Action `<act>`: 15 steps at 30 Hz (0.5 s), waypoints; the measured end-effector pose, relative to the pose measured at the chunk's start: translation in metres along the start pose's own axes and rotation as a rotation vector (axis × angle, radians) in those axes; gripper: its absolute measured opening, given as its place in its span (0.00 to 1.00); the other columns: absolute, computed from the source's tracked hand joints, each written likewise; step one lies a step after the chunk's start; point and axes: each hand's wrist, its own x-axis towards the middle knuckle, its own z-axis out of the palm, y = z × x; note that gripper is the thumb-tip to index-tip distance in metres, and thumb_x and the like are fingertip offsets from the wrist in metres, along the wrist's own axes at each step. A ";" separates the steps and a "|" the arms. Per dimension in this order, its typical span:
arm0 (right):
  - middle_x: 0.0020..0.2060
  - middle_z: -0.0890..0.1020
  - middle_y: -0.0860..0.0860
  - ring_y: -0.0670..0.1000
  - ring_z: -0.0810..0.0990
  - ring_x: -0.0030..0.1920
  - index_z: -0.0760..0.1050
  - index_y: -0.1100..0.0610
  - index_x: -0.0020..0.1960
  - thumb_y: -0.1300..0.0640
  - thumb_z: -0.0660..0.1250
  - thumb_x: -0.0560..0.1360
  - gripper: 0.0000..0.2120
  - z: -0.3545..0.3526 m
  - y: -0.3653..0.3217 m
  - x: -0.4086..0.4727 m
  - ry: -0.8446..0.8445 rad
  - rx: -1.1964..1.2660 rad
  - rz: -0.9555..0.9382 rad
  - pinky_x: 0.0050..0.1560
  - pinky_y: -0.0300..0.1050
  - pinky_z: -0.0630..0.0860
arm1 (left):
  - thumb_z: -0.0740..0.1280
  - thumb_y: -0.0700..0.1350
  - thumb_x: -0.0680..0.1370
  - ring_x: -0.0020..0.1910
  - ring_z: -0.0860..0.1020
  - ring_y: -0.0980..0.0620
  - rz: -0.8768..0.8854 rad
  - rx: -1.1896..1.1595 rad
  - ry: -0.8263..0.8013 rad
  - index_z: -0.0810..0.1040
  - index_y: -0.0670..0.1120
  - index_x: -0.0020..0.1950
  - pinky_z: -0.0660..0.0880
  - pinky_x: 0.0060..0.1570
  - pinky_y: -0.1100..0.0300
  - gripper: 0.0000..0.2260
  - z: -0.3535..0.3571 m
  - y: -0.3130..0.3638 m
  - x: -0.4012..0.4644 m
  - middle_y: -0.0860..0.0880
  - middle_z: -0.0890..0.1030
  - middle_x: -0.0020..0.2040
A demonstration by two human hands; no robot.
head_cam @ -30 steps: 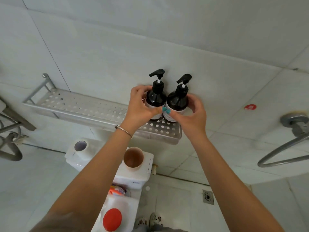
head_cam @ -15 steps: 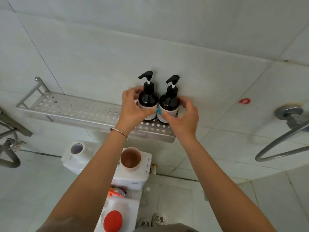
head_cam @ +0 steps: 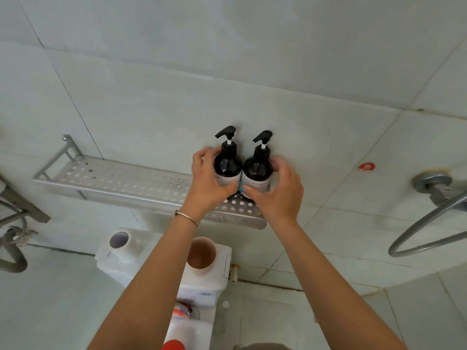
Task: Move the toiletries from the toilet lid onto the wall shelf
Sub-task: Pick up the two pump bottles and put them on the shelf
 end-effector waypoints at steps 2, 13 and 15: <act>0.57 0.78 0.45 0.51 0.74 0.59 0.70 0.47 0.63 0.41 0.78 0.58 0.36 0.001 -0.001 0.001 0.017 -0.024 -0.027 0.61 0.53 0.70 | 0.73 0.51 0.61 0.66 0.68 0.48 -0.012 -0.026 -0.006 0.67 0.55 0.65 0.73 0.63 0.47 0.34 0.000 -0.001 0.000 0.52 0.62 0.61; 0.60 0.78 0.43 0.48 0.75 0.61 0.69 0.47 0.65 0.48 0.77 0.62 0.34 0.001 0.000 0.000 -0.036 0.057 -0.030 0.67 0.51 0.67 | 0.77 0.39 0.65 0.63 0.71 0.51 -0.027 -0.067 0.003 0.70 0.52 0.64 0.73 0.63 0.47 0.31 -0.003 0.001 -0.002 0.53 0.64 0.60; 0.58 0.78 0.45 0.49 0.75 0.59 0.69 0.49 0.64 0.49 0.77 0.62 0.34 0.003 -0.004 -0.002 -0.018 0.053 -0.002 0.66 0.53 0.69 | 0.77 0.39 0.65 0.62 0.71 0.52 -0.034 -0.070 0.005 0.69 0.54 0.64 0.73 0.63 0.47 0.31 -0.003 0.001 -0.002 0.57 0.64 0.58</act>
